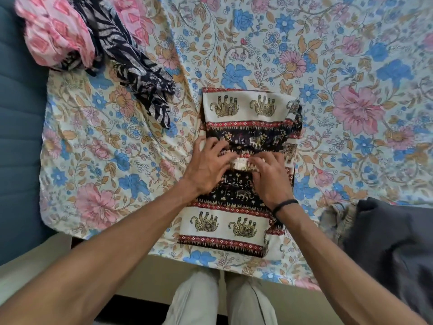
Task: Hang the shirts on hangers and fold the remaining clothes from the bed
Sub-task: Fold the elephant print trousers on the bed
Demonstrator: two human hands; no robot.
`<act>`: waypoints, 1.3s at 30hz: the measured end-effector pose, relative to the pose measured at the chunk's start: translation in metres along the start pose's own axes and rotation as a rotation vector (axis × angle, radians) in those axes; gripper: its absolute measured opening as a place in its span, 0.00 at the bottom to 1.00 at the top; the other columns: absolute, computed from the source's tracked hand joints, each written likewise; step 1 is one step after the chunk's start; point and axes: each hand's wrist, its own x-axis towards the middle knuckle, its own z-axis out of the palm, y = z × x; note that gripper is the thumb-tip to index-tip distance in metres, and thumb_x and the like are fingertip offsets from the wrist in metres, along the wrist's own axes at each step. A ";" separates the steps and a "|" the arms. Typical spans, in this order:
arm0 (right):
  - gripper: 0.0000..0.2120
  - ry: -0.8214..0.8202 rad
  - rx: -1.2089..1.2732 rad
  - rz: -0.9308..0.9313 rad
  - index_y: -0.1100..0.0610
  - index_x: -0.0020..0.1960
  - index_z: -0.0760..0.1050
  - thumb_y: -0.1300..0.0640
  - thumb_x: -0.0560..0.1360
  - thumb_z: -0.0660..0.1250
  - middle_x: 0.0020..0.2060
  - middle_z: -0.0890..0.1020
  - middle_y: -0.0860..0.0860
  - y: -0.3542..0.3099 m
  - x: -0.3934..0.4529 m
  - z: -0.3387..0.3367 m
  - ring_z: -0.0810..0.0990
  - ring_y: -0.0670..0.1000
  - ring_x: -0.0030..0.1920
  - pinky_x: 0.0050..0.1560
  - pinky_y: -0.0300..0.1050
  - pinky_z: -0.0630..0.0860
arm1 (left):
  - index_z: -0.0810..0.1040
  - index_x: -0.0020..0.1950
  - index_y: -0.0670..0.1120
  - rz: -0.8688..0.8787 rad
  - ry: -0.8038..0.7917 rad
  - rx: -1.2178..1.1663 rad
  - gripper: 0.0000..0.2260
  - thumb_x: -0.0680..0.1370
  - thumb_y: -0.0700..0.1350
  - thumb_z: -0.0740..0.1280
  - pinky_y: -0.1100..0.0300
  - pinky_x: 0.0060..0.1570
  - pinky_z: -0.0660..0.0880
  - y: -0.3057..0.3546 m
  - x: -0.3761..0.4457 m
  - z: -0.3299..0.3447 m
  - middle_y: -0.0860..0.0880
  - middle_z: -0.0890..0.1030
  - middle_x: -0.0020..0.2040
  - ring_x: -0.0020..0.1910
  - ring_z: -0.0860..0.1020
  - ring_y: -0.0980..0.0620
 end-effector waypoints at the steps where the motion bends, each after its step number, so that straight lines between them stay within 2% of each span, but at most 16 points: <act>1: 0.17 -0.017 0.038 0.008 0.58 0.64 0.81 0.64 0.76 0.74 0.63 0.80 0.56 0.000 -0.001 -0.002 0.72 0.60 0.65 0.67 0.56 0.76 | 0.75 0.68 0.61 -0.024 0.012 0.001 0.19 0.77 0.53 0.72 0.38 0.73 0.61 0.000 -0.004 -0.001 0.48 0.73 0.71 0.70 0.69 0.45; 3: 0.19 0.045 0.149 0.082 0.55 0.66 0.80 0.58 0.76 0.76 0.68 0.76 0.56 -0.002 -0.013 -0.005 0.71 0.58 0.68 0.70 0.55 0.73 | 0.72 0.72 0.58 -0.169 0.058 -0.085 0.24 0.77 0.51 0.72 0.39 0.74 0.63 0.006 -0.020 -0.006 0.46 0.70 0.73 0.71 0.67 0.46; 6: 0.28 0.221 0.314 0.490 0.50 0.71 0.73 0.49 0.74 0.77 0.71 0.70 0.55 -0.011 -0.066 -0.005 0.68 0.56 0.71 0.73 0.56 0.68 | 0.67 0.74 0.52 -0.683 0.143 -0.377 0.27 0.78 0.54 0.71 0.48 0.69 0.71 0.025 -0.069 -0.004 0.47 0.70 0.69 0.66 0.69 0.49; 9: 0.46 0.098 0.485 0.930 0.50 0.79 0.60 0.41 0.69 0.80 0.75 0.66 0.59 -0.026 -0.129 0.004 0.66 0.61 0.75 0.73 0.68 0.67 | 0.68 0.67 0.50 -1.108 0.080 -0.625 0.25 0.77 0.59 0.71 0.51 0.58 0.76 0.056 -0.135 0.011 0.47 0.73 0.63 0.61 0.73 0.48; 12: 0.55 -0.088 0.524 1.047 0.54 0.81 0.52 0.41 0.67 0.82 0.76 0.66 0.63 -0.047 -0.169 0.019 0.70 0.65 0.73 0.71 0.68 0.71 | 0.67 0.70 0.49 -1.271 -0.085 -0.767 0.27 0.77 0.57 0.73 0.56 0.50 0.79 0.090 -0.175 0.019 0.48 0.76 0.64 0.56 0.78 0.48; 13: 0.52 -0.082 0.555 1.057 0.54 0.81 0.52 0.44 0.70 0.81 0.73 0.72 0.63 -0.051 -0.176 0.025 0.75 0.64 0.69 0.68 0.67 0.74 | 0.69 0.70 0.47 -1.324 -0.125 -0.847 0.26 0.78 0.54 0.73 0.62 0.43 0.79 0.098 -0.180 0.020 0.49 0.78 0.62 0.49 0.79 0.52; 15: 0.37 -0.054 0.582 1.103 0.58 0.78 0.58 0.53 0.77 0.75 0.50 0.83 0.57 -0.056 -0.182 0.025 0.84 0.58 0.48 0.53 0.61 0.83 | 0.74 0.68 0.45 -1.400 -0.175 -0.956 0.19 0.80 0.48 0.72 0.71 0.31 0.70 0.101 -0.185 0.021 0.51 0.81 0.56 0.39 0.76 0.61; 17: 0.19 -0.027 0.592 1.086 0.63 0.67 0.68 0.58 0.80 0.70 0.39 0.79 0.50 -0.051 -0.186 0.020 0.79 0.49 0.38 0.42 0.48 0.81 | 0.77 0.65 0.45 -1.425 -0.137 -1.032 0.15 0.80 0.46 0.72 0.68 0.32 0.71 0.097 -0.189 0.020 0.49 0.83 0.56 0.40 0.79 0.57; 19: 0.09 0.008 0.658 1.039 0.62 0.55 0.71 0.60 0.80 0.69 0.41 0.79 0.49 -0.048 -0.189 0.005 0.81 0.50 0.42 0.42 0.45 0.79 | 0.74 0.67 0.49 -1.397 -0.050 -1.080 0.19 0.79 0.48 0.73 0.59 0.40 0.79 0.090 -0.191 0.008 0.48 0.81 0.63 0.47 0.83 0.47; 20: 0.10 0.018 0.693 1.008 0.60 0.56 0.72 0.58 0.79 0.69 0.45 0.81 0.52 -0.047 -0.193 0.000 0.83 0.56 0.46 0.45 0.52 0.83 | 0.71 0.69 0.54 -1.364 -0.009 -1.124 0.22 0.78 0.48 0.74 0.53 0.45 0.82 0.085 -0.194 0.000 0.47 0.78 0.67 0.49 0.84 0.44; 22: 0.21 0.043 0.716 0.952 0.50 0.67 0.71 0.51 0.76 0.71 0.58 0.81 0.55 -0.046 -0.189 -0.022 0.84 0.62 0.54 0.52 0.64 0.84 | 0.69 0.68 0.60 -1.270 0.096 -1.293 0.24 0.77 0.45 0.75 0.49 0.43 0.82 0.074 -0.187 -0.022 0.43 0.75 0.67 0.41 0.84 0.45; 24: 0.24 0.158 0.847 0.941 0.45 0.69 0.68 0.56 0.78 0.72 0.55 0.81 0.56 -0.047 -0.170 -0.054 0.86 0.60 0.46 0.46 0.61 0.86 | 0.76 0.66 0.55 -1.183 0.188 -1.411 0.18 0.78 0.43 0.73 0.50 0.40 0.81 0.063 -0.171 -0.052 0.42 0.79 0.63 0.36 0.82 0.48; 26: 0.22 0.261 0.972 0.918 0.47 0.69 0.69 0.63 0.80 0.70 0.48 0.82 0.54 -0.047 -0.137 -0.088 0.84 0.55 0.39 0.41 0.53 0.85 | 0.82 0.59 0.45 -1.118 0.241 -1.559 0.10 0.79 0.44 0.72 0.54 0.42 0.81 0.055 -0.141 -0.087 0.38 0.83 0.56 0.39 0.82 0.49; 30: 0.08 0.281 1.120 0.910 0.58 0.59 0.78 0.61 0.81 0.68 0.47 0.85 0.57 -0.038 -0.044 -0.137 0.82 0.49 0.37 0.35 0.43 0.83 | 0.82 0.58 0.35 -0.971 0.331 -1.730 0.13 0.80 0.44 0.71 0.54 0.45 0.82 0.022 -0.062 -0.127 0.40 0.85 0.48 0.42 0.82 0.48; 35: 0.08 0.305 1.159 0.991 0.65 0.54 0.79 0.61 0.78 0.71 0.34 0.85 0.55 -0.017 0.086 -0.141 0.80 0.48 0.27 0.32 0.44 0.82 | 0.82 0.54 0.38 -0.964 0.381 -1.781 0.11 0.80 0.45 0.72 0.54 0.46 0.83 -0.027 0.050 -0.122 0.39 0.86 0.46 0.42 0.85 0.46; 39: 0.14 0.361 1.190 1.023 0.65 0.54 0.80 0.54 0.79 0.71 0.35 0.87 0.54 0.004 0.147 -0.122 0.80 0.49 0.30 0.34 0.45 0.83 | 0.82 0.55 0.40 -0.986 0.336 -1.708 0.13 0.79 0.49 0.73 0.49 0.52 0.82 -0.057 0.112 -0.097 0.40 0.87 0.46 0.41 0.85 0.46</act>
